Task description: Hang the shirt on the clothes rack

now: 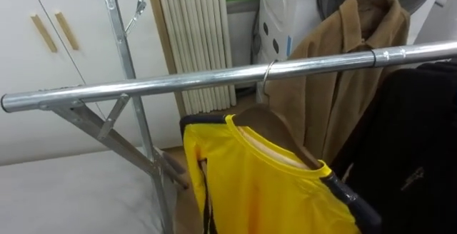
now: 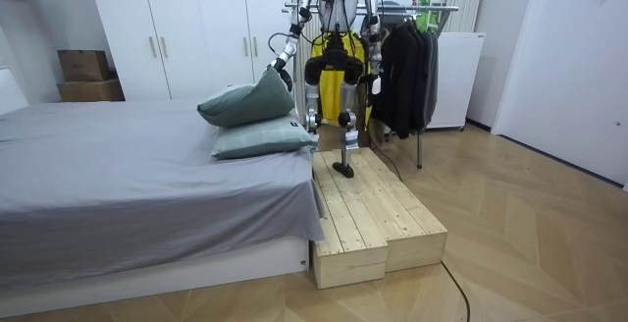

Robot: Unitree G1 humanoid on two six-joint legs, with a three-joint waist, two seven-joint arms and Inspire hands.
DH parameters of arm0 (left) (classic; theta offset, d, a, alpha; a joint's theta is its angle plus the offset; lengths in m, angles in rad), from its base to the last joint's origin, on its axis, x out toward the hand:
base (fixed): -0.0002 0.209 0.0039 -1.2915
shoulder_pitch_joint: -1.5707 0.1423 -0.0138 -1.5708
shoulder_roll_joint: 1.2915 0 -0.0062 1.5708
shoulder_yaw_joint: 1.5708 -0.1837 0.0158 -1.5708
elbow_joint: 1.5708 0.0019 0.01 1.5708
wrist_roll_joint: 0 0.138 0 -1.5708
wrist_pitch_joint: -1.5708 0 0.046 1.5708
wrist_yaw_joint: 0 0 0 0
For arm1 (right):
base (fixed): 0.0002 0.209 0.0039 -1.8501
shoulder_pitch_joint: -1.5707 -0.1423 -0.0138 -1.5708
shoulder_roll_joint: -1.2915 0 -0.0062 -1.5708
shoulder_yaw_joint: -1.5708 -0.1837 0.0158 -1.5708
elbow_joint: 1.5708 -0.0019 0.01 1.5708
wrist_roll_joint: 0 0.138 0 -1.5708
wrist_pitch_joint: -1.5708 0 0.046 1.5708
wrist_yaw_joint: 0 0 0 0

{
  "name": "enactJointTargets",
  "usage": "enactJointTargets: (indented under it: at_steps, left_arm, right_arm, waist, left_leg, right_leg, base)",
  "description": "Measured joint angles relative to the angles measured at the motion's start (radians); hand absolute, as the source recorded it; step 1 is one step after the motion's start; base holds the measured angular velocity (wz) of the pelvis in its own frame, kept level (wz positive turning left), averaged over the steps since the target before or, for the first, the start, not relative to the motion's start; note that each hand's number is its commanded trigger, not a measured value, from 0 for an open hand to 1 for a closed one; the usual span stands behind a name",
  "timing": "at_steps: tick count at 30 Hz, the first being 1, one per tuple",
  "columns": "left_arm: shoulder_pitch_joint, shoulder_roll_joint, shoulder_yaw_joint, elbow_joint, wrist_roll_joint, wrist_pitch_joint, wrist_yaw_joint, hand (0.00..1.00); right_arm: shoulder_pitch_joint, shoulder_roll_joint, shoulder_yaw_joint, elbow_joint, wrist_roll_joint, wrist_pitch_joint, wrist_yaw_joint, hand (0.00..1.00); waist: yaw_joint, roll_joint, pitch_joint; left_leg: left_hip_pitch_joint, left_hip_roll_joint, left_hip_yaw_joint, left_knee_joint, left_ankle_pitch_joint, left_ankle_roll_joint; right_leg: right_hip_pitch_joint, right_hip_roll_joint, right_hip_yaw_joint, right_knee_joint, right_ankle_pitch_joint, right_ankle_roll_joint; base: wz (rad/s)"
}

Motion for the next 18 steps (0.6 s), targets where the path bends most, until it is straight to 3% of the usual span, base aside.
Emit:
enactJointTargets:
  at_steps: [6, 12, 18]
  left_arm:
    - [0.0, 0.0, 0.0, 0.0, 0.0, -0.017, 0.0, 0.0]
    - [0.0, 0.0, 0.0, 0.0, -0.001, -0.033, 0.0, 0.0]
    - [-0.001, 0.0, 0.0, 0.0, -0.002, -0.036, 0.004, 0.0]
  right_arm:
    - [-0.024, -0.003, 0.0, 0.024, -0.014, 0.001, -0.001, 0.0]
    - [-0.044, -0.007, 0.001, 0.032, -0.048, 0.0, -0.001, 0.0]
    - [-0.055, -0.006, 0.0, 0.032, -0.061, -0.003, -0.003, 0.0]
  waist:
    - [0.008, -0.002, -0.0012]
    - [0.009, 0.0, -0.0025]
    - [0.008, 0.0, -0.0027]
  left_leg:
    - [-0.003, 0.004, 0.023, 0.0, -0.003, 0.004]
    - [-0.002, 0.01, 0.063, 0.001, -0.003, 0.004]
    - [-0.003, 0.01, 0.061, 0.0, -0.005, 0.004]
  right_leg:
    - [-0.01, 0.001, -0.04, 0.007, -0.002, 0.0]
    - [-0.009, 0.004, -0.037, 0.006, 0.003, 0.0]
    - [-0.01, 0.002, -0.047, 0.006, 0.004, 0.001]
  base:
    - [0.06]
    - [0.04]
    - [0.0]
